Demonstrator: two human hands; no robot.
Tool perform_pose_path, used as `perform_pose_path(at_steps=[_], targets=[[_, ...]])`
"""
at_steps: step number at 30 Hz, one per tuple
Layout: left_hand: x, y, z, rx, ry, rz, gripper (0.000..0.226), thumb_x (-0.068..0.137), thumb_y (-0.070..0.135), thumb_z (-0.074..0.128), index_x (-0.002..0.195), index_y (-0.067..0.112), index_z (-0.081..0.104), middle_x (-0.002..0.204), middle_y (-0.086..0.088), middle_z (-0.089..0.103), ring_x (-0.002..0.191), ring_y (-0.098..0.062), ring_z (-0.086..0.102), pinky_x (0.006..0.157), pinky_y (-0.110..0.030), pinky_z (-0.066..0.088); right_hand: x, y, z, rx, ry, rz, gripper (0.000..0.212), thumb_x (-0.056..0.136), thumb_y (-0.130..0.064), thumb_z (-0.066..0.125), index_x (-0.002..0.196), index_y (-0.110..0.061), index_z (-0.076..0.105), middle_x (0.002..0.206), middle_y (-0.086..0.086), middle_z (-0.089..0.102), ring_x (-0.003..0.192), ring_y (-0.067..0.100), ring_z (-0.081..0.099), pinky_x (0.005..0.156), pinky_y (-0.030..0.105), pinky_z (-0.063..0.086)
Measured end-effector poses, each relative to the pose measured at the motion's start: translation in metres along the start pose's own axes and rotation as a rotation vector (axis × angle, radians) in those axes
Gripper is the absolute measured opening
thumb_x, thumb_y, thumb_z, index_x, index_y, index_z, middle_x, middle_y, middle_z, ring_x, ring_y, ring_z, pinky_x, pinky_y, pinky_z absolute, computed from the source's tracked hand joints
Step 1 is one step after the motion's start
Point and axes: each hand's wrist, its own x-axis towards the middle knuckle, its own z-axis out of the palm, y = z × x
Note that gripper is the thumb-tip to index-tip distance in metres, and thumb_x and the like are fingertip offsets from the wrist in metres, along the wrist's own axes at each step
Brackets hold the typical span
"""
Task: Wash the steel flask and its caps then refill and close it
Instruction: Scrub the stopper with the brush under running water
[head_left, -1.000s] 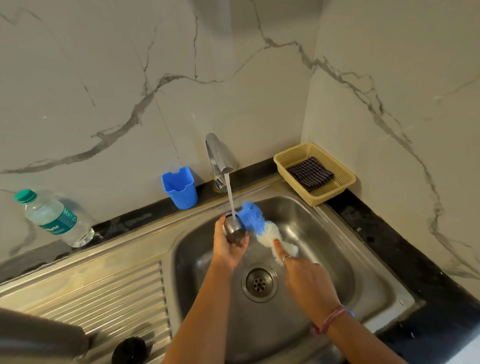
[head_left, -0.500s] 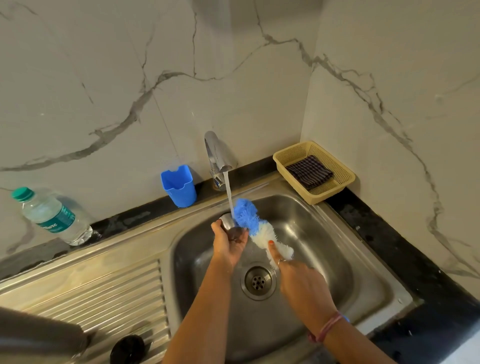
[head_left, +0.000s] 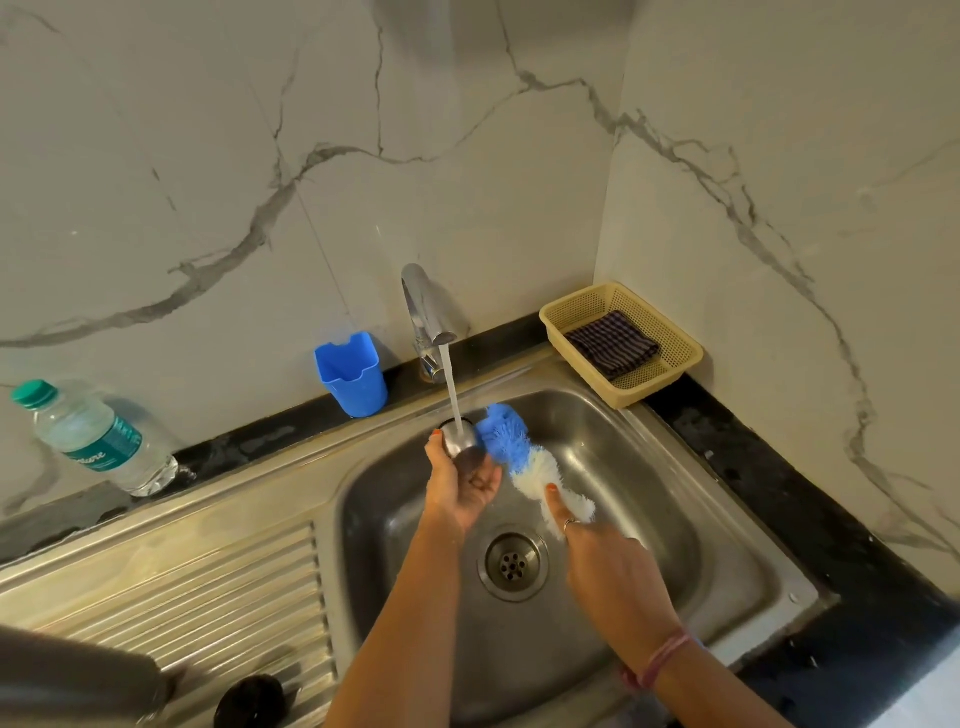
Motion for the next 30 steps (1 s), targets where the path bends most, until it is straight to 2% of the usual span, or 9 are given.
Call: perform_pose_path(at_steps=[6,8,11,14,16,21,24,28,30], targets=[[-0.004,0.001,0.001,0.039,0.067,-0.001,0.059,0.093,0.053,0.057,0.125,0.002,0.058,0.098,-0.013,0.068,0.079,-0.016,0.062,0.07,-0.026,0.051,0.003,0.004,-0.002,0.023,-0.031,0.029,0.066,0.099,-0.014,0.033,0.152,-0.037,0.0,0.079,-0.005,0.048,0.063,0.01,0.051,0.057,0.022,0.042],[-0.002,0.0,0.001,-0.012,0.038,0.006,0.057,0.094,0.047,0.06,0.126,0.0,0.056,0.102,-0.016,0.066,0.081,-0.019,0.063,0.075,-0.027,0.054,0.003,0.001,-0.004,0.046,-0.01,0.009,0.066,0.1,-0.014,0.033,0.151,-0.037,0.0,0.078,-0.007,0.048,0.061,0.008,0.05,0.057,0.021,0.042],[0.0,0.003,-0.002,-0.081,-0.063,0.009,0.048,0.1,0.038,0.05,0.128,-0.001,0.051,0.123,-0.029,0.059,0.1,-0.038,0.066,0.096,-0.045,0.053,0.003,0.004,-0.006,0.038,0.019,-0.008,0.065,0.1,-0.014,0.033,0.151,-0.037,0.0,0.08,-0.007,0.05,0.062,0.008,0.054,0.059,0.022,0.047],[-0.001,0.002,-0.005,-0.086,-0.112,-0.001,0.046,0.1,0.038,0.043,0.123,-0.001,0.051,0.127,-0.033,0.055,0.114,-0.047,0.058,0.091,-0.056,0.051,0.004,0.007,-0.006,0.012,-0.011,0.009,0.065,0.1,-0.015,0.033,0.152,-0.037,0.001,0.087,-0.002,0.061,0.065,0.01,0.055,0.062,0.023,0.048],[-0.004,0.001,-0.004,-0.068,-0.112,0.009,0.049,0.098,0.041,0.047,0.125,0.001,0.052,0.127,-0.03,0.056,0.112,-0.043,0.06,0.083,-0.051,0.054,0.002,0.004,-0.007,0.013,-0.002,-0.001,0.065,0.1,-0.015,0.033,0.151,-0.037,-0.001,0.086,-0.003,0.061,0.062,0.009,0.055,0.056,0.021,0.046],[-0.005,0.004,-0.001,-0.105,-0.047,0.041,0.069,0.078,0.053,0.075,0.126,0.007,0.059,0.123,-0.017,0.066,0.103,-0.022,0.064,0.087,-0.029,0.053,0.001,-0.003,-0.007,-0.012,0.006,0.009,0.067,0.099,-0.014,0.033,0.151,-0.038,-0.002,0.08,-0.006,0.046,0.048,0.005,0.035,0.043,0.017,0.025],[-0.005,0.002,0.0,-0.093,-0.018,0.055,0.067,0.075,0.048,0.08,0.122,0.006,0.058,0.12,-0.018,0.066,0.103,-0.023,0.068,0.089,-0.031,0.056,0.003,-0.002,-0.006,-0.004,-0.032,0.02,0.069,0.098,-0.013,0.033,0.151,-0.038,-0.002,0.081,-0.004,0.049,0.059,0.012,0.05,0.053,0.023,0.039],[-0.002,0.007,-0.001,-0.145,-0.025,0.06,0.059,0.087,0.038,0.072,0.13,0.004,0.051,0.124,-0.024,0.062,0.108,-0.033,0.067,0.098,-0.041,0.054,0.0,-0.002,-0.007,0.009,0.007,-0.007,0.066,0.099,-0.014,0.032,0.151,-0.036,-0.001,0.079,-0.007,0.049,0.052,0.006,0.041,0.049,0.018,0.032],[-0.002,0.008,0.002,-0.123,-0.045,0.061,0.05,0.094,0.036,0.064,0.13,0.005,0.05,0.124,-0.025,0.061,0.11,-0.035,0.066,0.096,-0.044,0.055,-0.001,0.001,-0.006,0.008,-0.006,0.008,0.064,0.1,-0.014,0.031,0.151,-0.036,-0.002,0.08,-0.005,0.052,0.054,0.005,0.044,0.053,0.019,0.042]])
